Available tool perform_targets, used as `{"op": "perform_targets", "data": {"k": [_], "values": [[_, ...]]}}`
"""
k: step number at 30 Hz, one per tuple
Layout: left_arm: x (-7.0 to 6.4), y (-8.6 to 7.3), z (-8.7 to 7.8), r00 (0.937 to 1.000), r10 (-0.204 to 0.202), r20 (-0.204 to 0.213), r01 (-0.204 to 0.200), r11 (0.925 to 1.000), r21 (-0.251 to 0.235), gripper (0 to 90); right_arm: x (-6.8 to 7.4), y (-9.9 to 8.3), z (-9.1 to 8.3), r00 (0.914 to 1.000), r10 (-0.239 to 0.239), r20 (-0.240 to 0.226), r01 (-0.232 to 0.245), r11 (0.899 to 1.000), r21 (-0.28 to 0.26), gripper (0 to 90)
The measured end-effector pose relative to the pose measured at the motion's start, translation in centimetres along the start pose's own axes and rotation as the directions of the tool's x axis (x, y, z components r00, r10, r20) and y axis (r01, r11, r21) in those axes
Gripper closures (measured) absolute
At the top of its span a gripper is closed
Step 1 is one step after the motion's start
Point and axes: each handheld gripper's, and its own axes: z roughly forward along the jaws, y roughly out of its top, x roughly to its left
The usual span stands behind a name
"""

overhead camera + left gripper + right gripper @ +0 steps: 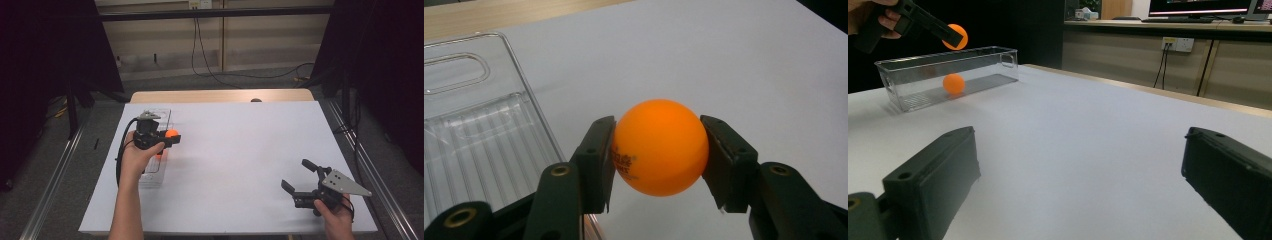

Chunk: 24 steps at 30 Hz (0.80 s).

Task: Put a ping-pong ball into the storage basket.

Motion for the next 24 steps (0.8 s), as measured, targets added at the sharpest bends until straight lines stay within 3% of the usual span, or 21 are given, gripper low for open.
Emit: {"op": "perform_targets", "data": {"k": [24], "values": [[0.96,-0.35,-0.34,0.9994,-0.011,-0.031,0.012,0.9999,0.009,50.7,-0.01,0.0,0.0,1.0,0.002,0.001,-0.002,1.0,0.0,1.6]]}}
